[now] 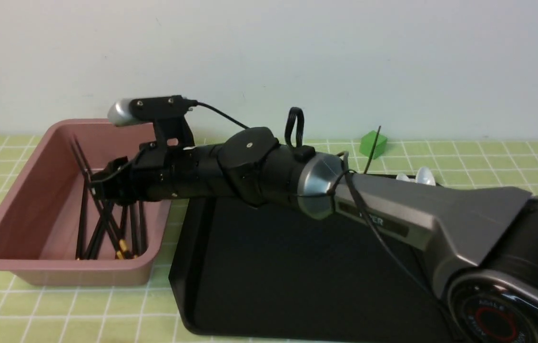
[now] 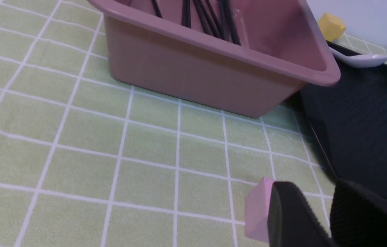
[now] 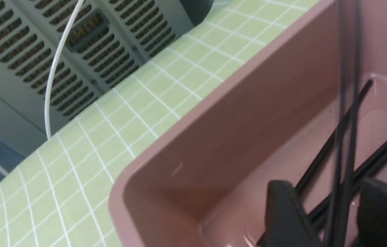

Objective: On green tablecloth take chopsticks from black tray and put them in box.

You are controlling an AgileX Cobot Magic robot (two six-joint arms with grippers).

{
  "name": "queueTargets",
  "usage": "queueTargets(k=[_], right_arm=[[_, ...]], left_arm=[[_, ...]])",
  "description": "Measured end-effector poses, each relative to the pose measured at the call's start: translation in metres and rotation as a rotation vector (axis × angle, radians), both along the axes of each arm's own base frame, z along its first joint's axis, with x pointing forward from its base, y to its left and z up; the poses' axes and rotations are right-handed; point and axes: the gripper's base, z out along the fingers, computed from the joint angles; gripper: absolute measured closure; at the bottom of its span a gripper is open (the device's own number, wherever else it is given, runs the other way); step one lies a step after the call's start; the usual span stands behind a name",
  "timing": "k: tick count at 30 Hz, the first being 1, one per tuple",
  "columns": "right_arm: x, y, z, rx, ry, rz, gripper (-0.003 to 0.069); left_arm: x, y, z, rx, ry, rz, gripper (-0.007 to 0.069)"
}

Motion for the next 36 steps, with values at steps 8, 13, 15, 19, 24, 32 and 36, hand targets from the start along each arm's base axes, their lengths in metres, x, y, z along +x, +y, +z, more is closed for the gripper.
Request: queueTargets(k=[8, 13, 15, 19, 24, 32, 36], right_arm=[[0.000, -0.036, 0.038, -0.077, -0.019, 0.224, 0.0491], [-0.016, -0.105, 0.119, -0.248, -0.015, 0.281, 0.0669], [-0.025, -0.137, 0.151, -0.312, -0.016, 0.237, 0.0668], [-0.059, -0.203, 0.219, -0.419, -0.051, 0.096, 0.0664], [-0.125, -0.281, 0.288, -0.521, -0.173, -0.165, 0.0663], [-0.279, -0.364, 0.294, -0.473, -0.289, -0.511, 0.0659], [-0.344, -0.384, 0.238, -0.197, -0.564, -0.613, 0.0659]], left_arm=[[0.000, 0.000, 0.000, 0.000, 0.000, 0.000, 0.0417], [0.000, 0.000, 0.000, 0.000, 0.000, 0.000, 0.0417], [0.000, 0.000, 0.000, 0.000, 0.000, 0.000, 0.0414], [0.000, 0.000, 0.000, 0.000, 0.000, 0.000, 0.0410], [0.000, 0.000, 0.000, 0.000, 0.000, 0.000, 0.0409], [0.000, 0.000, 0.000, 0.000, 0.000, 0.000, 0.0404], [0.000, 0.000, 0.000, 0.000, 0.000, 0.000, 0.0398]])
